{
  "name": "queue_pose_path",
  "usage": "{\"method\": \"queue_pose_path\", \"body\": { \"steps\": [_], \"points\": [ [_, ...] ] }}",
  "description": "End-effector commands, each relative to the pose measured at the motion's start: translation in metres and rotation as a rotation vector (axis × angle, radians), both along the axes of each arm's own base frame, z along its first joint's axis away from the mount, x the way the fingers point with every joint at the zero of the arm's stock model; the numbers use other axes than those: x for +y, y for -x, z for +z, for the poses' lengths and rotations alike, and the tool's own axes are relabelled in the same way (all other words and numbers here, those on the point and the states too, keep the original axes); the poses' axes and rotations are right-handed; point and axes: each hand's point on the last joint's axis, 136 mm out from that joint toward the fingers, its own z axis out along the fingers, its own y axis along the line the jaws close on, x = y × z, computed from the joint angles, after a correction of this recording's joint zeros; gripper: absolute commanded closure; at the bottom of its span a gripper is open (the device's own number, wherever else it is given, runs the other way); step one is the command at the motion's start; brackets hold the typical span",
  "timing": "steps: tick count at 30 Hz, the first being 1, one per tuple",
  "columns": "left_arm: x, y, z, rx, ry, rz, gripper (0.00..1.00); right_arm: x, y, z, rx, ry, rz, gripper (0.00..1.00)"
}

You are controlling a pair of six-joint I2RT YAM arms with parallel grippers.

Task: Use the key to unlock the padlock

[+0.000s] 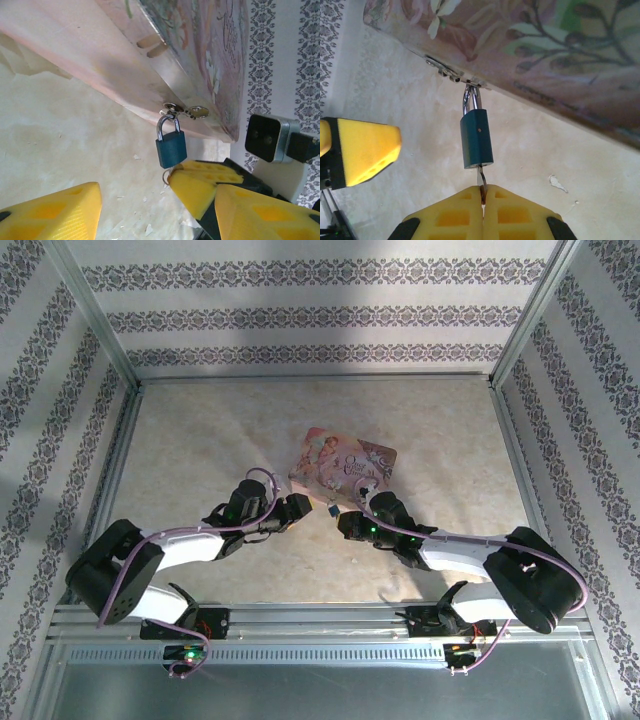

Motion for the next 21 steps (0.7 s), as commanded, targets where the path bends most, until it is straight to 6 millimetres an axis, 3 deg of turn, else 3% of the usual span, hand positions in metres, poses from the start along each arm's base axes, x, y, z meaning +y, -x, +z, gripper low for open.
{"method": "queue_pose_path", "body": {
  "steps": [1, 21],
  "points": [
    [-0.002, -0.009, 0.009, 0.005, 0.091, 0.045, 0.39, 0.008, 0.003, 0.013, 0.024, -0.068, -0.017, 1.0],
    [-0.04, -0.019, -0.002, 0.06, 0.256, 0.034, 0.47, 0.015, -0.001, 0.029, 0.034, -0.123, -0.051, 1.0]
  ]
}}
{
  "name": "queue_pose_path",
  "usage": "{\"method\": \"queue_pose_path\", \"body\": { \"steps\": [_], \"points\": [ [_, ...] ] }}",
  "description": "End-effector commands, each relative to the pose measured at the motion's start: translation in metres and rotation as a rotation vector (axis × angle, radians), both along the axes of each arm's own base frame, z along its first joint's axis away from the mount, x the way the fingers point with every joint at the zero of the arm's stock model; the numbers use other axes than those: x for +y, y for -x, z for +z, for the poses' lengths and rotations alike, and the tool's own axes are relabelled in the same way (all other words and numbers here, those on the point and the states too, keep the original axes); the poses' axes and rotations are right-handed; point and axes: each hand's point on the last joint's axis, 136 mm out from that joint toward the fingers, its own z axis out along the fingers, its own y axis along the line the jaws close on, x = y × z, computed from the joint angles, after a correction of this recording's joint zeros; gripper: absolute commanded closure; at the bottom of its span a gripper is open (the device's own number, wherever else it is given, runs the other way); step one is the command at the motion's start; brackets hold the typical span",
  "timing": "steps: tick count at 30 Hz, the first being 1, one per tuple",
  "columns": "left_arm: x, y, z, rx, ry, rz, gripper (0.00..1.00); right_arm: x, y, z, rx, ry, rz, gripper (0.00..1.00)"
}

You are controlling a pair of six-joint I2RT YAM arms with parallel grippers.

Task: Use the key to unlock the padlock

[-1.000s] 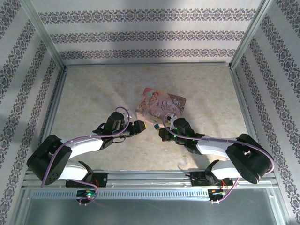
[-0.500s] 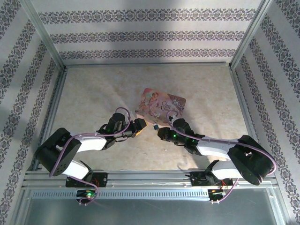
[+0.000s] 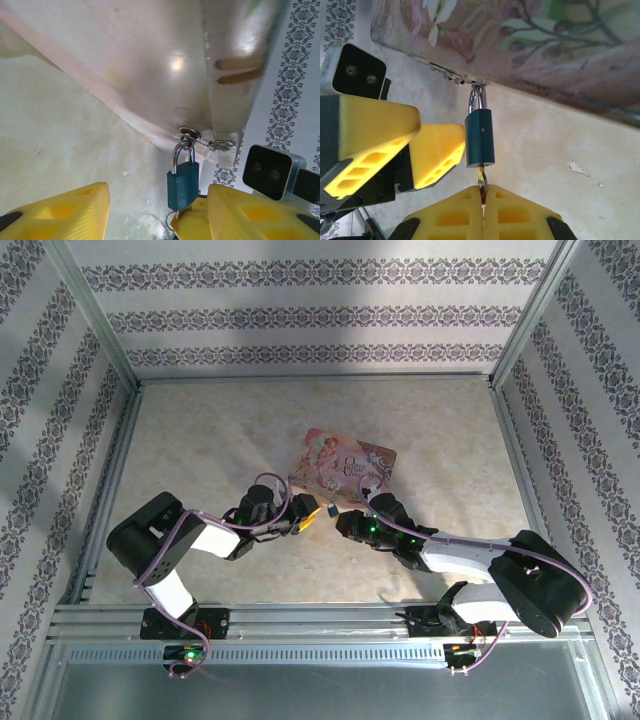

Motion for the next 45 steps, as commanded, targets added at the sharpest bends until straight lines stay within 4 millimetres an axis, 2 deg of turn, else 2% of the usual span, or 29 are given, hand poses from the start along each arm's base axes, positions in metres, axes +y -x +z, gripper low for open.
{"method": "queue_pose_path", "body": {
  "steps": [1, 10, 24, 31, 40, 41, 45],
  "points": [
    [-0.017, -0.008, 0.024, -0.063, 0.095, -0.006, 0.48, 0.011, -0.005, 0.022, -0.044, -0.051, 0.007, 1.0],
    [-0.033, -0.012, 0.017, -0.043, 0.132, -0.009, 0.63, 0.012, -0.005, 0.021, -0.037, -0.051, 0.003, 1.0],
    [-0.043, -0.016, 0.018, -0.042, 0.154, -0.003, 0.7, 0.014, -0.006, 0.028, -0.036, -0.08, -0.005, 1.0],
    [-0.042, -0.018, 0.019, -0.051, 0.151, 0.012, 0.79, 0.012, -0.005, 0.03, -0.03, -0.107, -0.021, 0.99],
    [-0.038, -0.019, 0.025, -0.069, 0.127, 0.024, 0.92, 0.007, -0.005, 0.038, -0.043, -0.132, -0.046, 0.79],
    [-0.037, -0.019, 0.026, -0.071, 0.124, 0.026, 0.93, 0.001, 0.0, 0.028, -0.024, -0.113, -0.049, 0.78],
    [-0.036, -0.019, 0.03, -0.077, 0.121, 0.028, 0.95, -0.012, 0.005, 0.021, -0.019, -0.071, -0.057, 0.7]
  ]
}}
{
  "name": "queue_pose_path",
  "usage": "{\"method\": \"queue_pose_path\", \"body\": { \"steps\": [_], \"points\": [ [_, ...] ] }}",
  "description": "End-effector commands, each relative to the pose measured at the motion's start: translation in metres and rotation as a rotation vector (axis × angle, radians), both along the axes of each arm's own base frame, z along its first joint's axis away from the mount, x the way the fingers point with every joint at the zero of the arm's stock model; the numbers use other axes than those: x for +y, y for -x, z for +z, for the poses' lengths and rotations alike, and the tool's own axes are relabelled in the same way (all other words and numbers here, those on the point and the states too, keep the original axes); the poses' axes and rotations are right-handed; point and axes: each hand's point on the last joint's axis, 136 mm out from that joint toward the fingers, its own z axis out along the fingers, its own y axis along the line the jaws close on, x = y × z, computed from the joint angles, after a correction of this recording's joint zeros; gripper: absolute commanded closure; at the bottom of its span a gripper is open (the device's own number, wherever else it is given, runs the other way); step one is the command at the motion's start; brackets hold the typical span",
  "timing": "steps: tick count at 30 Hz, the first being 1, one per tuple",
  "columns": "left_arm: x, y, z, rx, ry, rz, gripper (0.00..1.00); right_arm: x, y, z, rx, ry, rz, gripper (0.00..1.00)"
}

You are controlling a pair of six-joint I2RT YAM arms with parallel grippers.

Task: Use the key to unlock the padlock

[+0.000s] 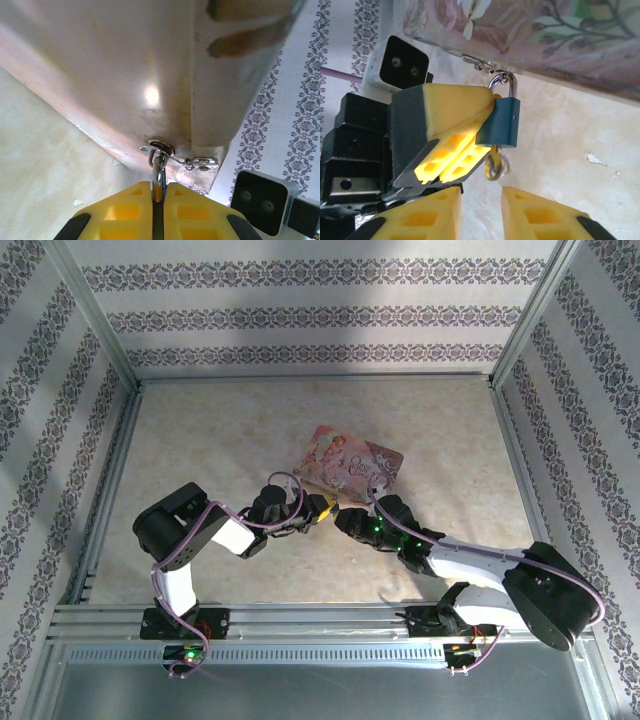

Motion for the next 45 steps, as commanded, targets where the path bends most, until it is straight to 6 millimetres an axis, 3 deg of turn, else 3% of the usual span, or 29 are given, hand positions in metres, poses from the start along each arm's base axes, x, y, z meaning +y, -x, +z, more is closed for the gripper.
{"method": "queue_pose_path", "body": {
  "steps": [1, 7, 10, 12, 17, 23, 28, 33, 38, 45],
  "points": [
    [-0.004, -0.003, 0.024, -0.074, 0.02, 0.003, 0.96, -0.012, 0.002, 0.001, -0.034, 0.03, -0.015, 0.68],
    [-0.002, -0.001, 0.029, -0.082, 0.016, 0.006, 0.96, -0.038, 0.007, 0.014, -0.149, 0.165, -0.007, 0.6],
    [-0.001, -0.001, 0.031, -0.079, 0.022, 0.01, 0.96, -0.044, 0.009, 0.031, -0.262, 0.24, 0.047, 0.59],
    [0.0, 0.0, 0.033, -0.078, 0.03, 0.014, 0.96, -0.044, 0.007, 0.053, -0.358, 0.279, 0.076, 0.59],
    [0.003, 0.002, 0.033, -0.064, 0.013, 0.02, 0.97, -0.03, 0.013, 0.092, -0.614, 0.408, 0.228, 0.57],
    [0.007, 0.004, 0.035, -0.043, 0.013, 0.036, 0.99, -0.006, 0.021, 0.116, -0.912, 0.657, 0.442, 0.5],
    [0.011, 0.006, 0.04, -0.039, 0.01, 0.046, 0.99, 0.006, 0.022, 0.115, -1.122, 0.863, 0.603, 0.46],
    [0.014, 0.008, 0.042, -0.029, 0.002, 0.052, 0.99, 0.01, 0.025, 0.096, -1.273, 1.045, 0.783, 0.44],
    [0.016, 0.01, 0.043, -0.011, 0.002, 0.058, 0.99, 0.003, 0.018, 0.072, -1.308, 1.213, 0.891, 0.41],
    [0.015, 0.009, 0.047, -0.003, 0.003, 0.058, 1.0, 0.005, 0.011, 0.052, -1.3, 1.299, 0.977, 0.4]
  ]
}}
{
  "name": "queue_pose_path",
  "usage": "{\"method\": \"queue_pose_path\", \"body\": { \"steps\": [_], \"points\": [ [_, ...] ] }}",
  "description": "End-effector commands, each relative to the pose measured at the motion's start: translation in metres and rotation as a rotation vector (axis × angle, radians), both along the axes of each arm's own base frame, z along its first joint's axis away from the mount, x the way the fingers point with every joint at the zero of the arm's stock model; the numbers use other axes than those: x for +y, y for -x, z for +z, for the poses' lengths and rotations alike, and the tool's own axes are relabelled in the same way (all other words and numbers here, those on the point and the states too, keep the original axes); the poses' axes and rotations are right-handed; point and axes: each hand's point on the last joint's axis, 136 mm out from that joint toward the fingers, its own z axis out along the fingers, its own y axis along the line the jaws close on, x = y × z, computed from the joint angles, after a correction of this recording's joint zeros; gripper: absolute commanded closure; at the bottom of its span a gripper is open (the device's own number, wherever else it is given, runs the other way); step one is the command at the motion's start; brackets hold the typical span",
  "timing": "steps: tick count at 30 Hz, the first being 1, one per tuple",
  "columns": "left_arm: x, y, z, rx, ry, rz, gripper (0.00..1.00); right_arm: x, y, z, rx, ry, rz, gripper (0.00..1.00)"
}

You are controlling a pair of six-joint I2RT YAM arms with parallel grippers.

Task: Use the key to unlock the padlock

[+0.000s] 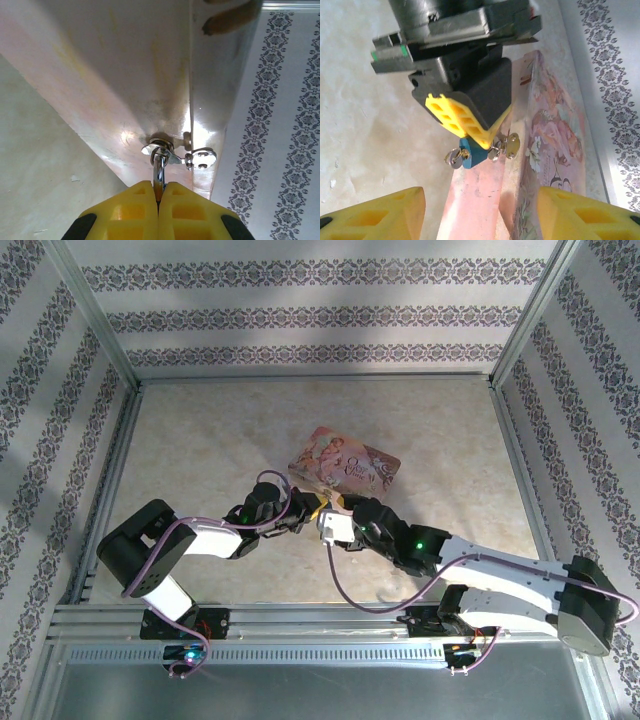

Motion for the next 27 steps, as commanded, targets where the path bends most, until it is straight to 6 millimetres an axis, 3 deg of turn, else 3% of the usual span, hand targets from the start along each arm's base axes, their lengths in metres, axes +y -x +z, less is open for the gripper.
{"method": "queue_pose_path", "body": {
  "steps": [1, 11, 27],
  "points": [
    [-0.005, 0.0, 0.023, -0.039, 0.046, 0.0, 1.0, 0.001, -0.003, -0.009, -0.046, 0.079, 0.027, 0.4],
    [-0.007, 0.0, 0.027, -0.037, 0.053, -0.005, 1.0, 0.018, -0.008, -0.037, 0.006, 0.117, 0.049, 0.51],
    [-0.01, -0.001, 0.026, -0.023, 0.06, -0.012, 1.0, 0.02, -0.019, -0.05, 0.026, 0.081, 0.001, 0.68]
  ]
}}
